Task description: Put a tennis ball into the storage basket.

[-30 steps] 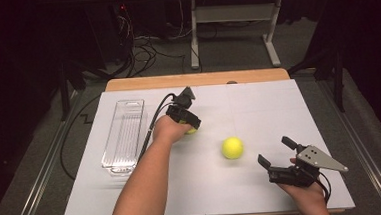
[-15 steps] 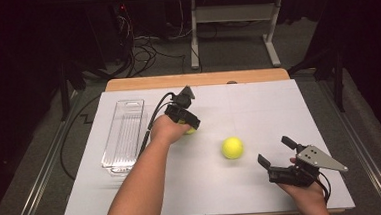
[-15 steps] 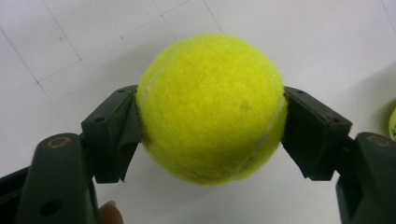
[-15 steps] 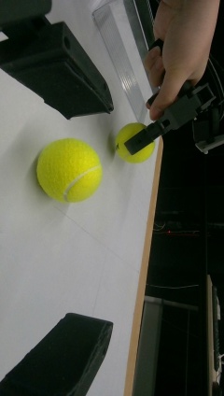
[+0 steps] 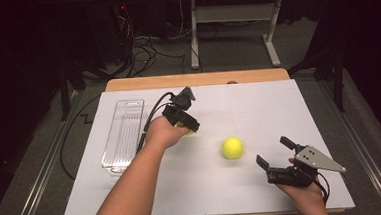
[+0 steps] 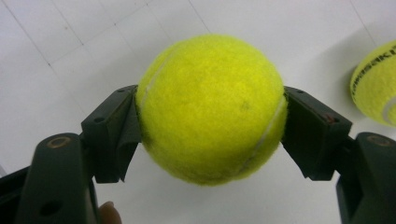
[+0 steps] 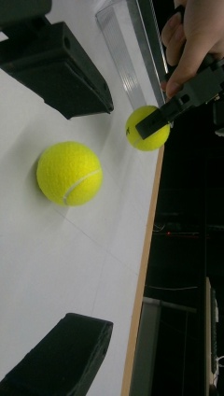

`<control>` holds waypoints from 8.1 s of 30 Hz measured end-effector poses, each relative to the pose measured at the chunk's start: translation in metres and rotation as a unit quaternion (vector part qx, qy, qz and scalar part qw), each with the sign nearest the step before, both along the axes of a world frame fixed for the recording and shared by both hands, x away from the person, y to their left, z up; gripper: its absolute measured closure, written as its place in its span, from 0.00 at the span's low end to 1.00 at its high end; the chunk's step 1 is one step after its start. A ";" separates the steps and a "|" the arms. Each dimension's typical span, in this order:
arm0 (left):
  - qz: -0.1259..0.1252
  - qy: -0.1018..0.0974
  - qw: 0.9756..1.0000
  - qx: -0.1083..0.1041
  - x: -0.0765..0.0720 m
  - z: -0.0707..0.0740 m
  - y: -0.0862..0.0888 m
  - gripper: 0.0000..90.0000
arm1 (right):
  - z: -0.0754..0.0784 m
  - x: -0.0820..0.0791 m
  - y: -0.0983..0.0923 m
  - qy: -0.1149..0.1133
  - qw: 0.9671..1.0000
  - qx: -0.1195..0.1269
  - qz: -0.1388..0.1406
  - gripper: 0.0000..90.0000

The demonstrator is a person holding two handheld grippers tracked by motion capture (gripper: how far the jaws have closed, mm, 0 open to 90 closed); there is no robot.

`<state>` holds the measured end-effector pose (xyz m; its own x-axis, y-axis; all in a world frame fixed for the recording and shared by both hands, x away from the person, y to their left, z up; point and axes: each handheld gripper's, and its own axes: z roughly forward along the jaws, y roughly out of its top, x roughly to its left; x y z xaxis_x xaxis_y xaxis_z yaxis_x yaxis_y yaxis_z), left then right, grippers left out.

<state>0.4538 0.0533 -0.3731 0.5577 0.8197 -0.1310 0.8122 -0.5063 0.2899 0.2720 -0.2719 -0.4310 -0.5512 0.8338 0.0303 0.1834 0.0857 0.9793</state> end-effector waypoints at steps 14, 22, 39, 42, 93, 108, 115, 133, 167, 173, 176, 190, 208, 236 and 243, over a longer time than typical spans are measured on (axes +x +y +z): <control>-0.016 0.017 1.000 0.017 -0.017 -0.006 0.009 0.30 | 0.000 0.000 0.000 -0.001 1.000 0.000 -0.002 0.00; -0.031 0.046 0.998 0.021 -0.029 -0.012 0.012 0.30 | 0.001 -0.001 -0.001 -0.003 1.000 0.002 -0.002 0.00; -0.057 0.083 0.992 0.076 -0.061 -0.019 0.013 0.30 | 0.002 -0.002 -0.002 -0.005 1.000 0.007 -0.004 0.00; -0.065 0.088 0.991 0.077 -0.066 -0.019 0.011 0.30 | 0.002 -0.003 -0.001 -0.005 1.000 0.006 -0.003 0.00; -0.057 0.108 0.993 -0.006 -0.076 0.032 0.059 0.30 | 0.002 -0.003 0.000 -0.004 1.000 0.009 -0.006 0.00; -0.035 0.101 0.994 0.002 -0.061 0.045 0.069 0.30 | 0.001 -0.004 0.000 -0.005 1.000 0.009 -0.006 0.00; -0.015 0.101 0.995 0.001 -0.056 0.048 0.082 0.30 | 0.001 -0.004 -0.001 -0.006 1.000 0.010 -0.007 0.00; 0.017 0.105 0.994 0.000 -0.052 0.049 0.115 0.30 | 0.002 -0.004 -0.002 -0.006 1.000 0.010 -0.009 0.00; 0.086 0.100 0.991 -0.011 -0.049 0.046 0.174 0.30 | 0.001 -0.004 -0.001 -0.006 1.000 0.007 -0.008 0.00; 0.094 0.102 0.990 -0.009 -0.048 0.043 0.181 0.30 | 0.001 -0.004 0.000 -0.006 1.000 0.006 -0.007 0.00; 0.101 0.100 0.990 -0.009 -0.047 0.043 0.185 0.30 | 0.002 -0.004 0.000 -0.007 1.000 0.006 -0.008 0.00; 0.117 0.095 0.989 -0.009 -0.035 0.046 0.189 0.30 | 0.001 -0.004 0.000 -0.005 1.000 0.008 -0.007 0.00; 0.129 0.097 0.987 0.006 -0.016 0.027 0.182 0.29 | 0.001 -0.005 -0.002 -0.006 1.000 0.010 -0.009 0.00; 0.143 0.115 0.982 0.038 0.002 -0.001 0.176 0.29 | -0.001 -0.003 -0.001 0.001 1.000 0.006 -0.006 0.00; 0.143 0.112 0.983 0.033 0.002 0.004 0.176 0.29 | -0.001 -0.003 -0.001 -0.001 1.000 0.008 -0.007 0.00</control>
